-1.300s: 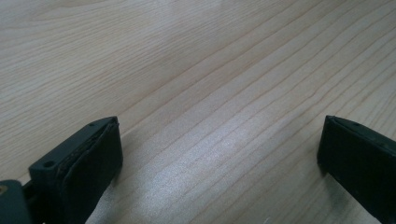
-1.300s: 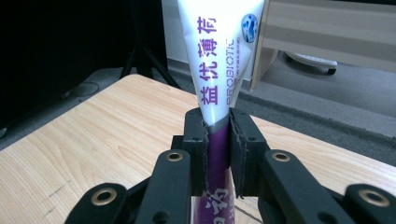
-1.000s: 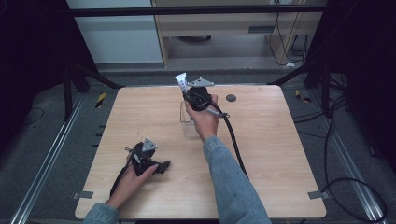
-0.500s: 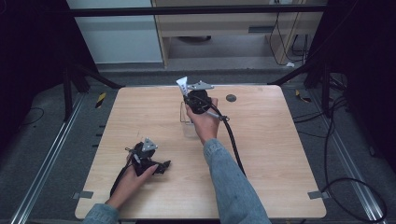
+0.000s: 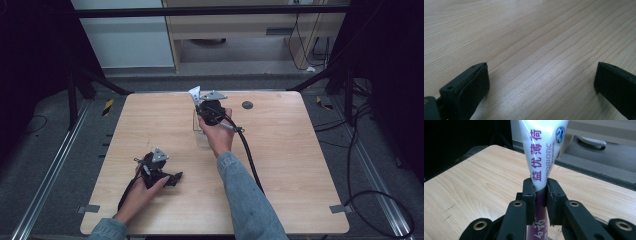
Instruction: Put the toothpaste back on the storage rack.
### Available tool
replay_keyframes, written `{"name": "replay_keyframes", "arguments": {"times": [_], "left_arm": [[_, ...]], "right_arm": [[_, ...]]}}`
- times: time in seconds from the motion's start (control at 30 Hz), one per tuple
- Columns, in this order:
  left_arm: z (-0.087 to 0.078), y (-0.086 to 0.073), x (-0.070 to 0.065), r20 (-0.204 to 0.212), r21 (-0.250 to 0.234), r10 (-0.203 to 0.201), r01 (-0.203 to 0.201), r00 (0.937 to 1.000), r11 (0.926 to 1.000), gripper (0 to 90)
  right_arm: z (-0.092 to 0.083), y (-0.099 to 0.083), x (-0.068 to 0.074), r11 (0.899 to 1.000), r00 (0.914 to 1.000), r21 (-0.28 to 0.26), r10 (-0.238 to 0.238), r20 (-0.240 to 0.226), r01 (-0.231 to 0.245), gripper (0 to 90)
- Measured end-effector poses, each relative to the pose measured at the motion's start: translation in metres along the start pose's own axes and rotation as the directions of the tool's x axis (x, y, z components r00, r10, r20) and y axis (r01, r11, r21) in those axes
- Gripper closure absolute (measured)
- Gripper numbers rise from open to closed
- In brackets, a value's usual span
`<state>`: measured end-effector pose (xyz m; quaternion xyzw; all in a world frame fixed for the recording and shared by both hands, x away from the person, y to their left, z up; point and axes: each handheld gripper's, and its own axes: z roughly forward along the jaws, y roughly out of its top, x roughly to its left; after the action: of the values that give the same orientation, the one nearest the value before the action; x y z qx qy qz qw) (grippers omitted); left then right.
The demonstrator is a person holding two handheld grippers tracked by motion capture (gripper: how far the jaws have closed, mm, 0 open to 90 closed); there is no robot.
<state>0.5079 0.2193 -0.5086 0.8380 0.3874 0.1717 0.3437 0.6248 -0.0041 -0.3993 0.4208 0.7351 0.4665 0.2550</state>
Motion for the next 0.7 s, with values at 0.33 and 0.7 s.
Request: {"name": "replay_keyframes", "arguments": {"times": [0.33, 0.7], "left_arm": [[0.0000, 0.0000, 0.0000, 0.000, 0.000, 0.000, 0.000, 1.0000, 1.0000, 0.0], [0.0000, 0.0000, 0.0000, 0.000, 0.000, 0.000, 0.000, 1.0000, 1.0000, 0.0]], "right_arm": [[0.0030, -0.0068, 0.0047, 1.000, 1.0000, 0.007, -0.005, -0.004, 0.005, 78.5], [0.0028, -0.0085, 0.0078, 1.000, 0.9997, 0.021, -0.022, 0.007, 0.022, 78.7]]}}
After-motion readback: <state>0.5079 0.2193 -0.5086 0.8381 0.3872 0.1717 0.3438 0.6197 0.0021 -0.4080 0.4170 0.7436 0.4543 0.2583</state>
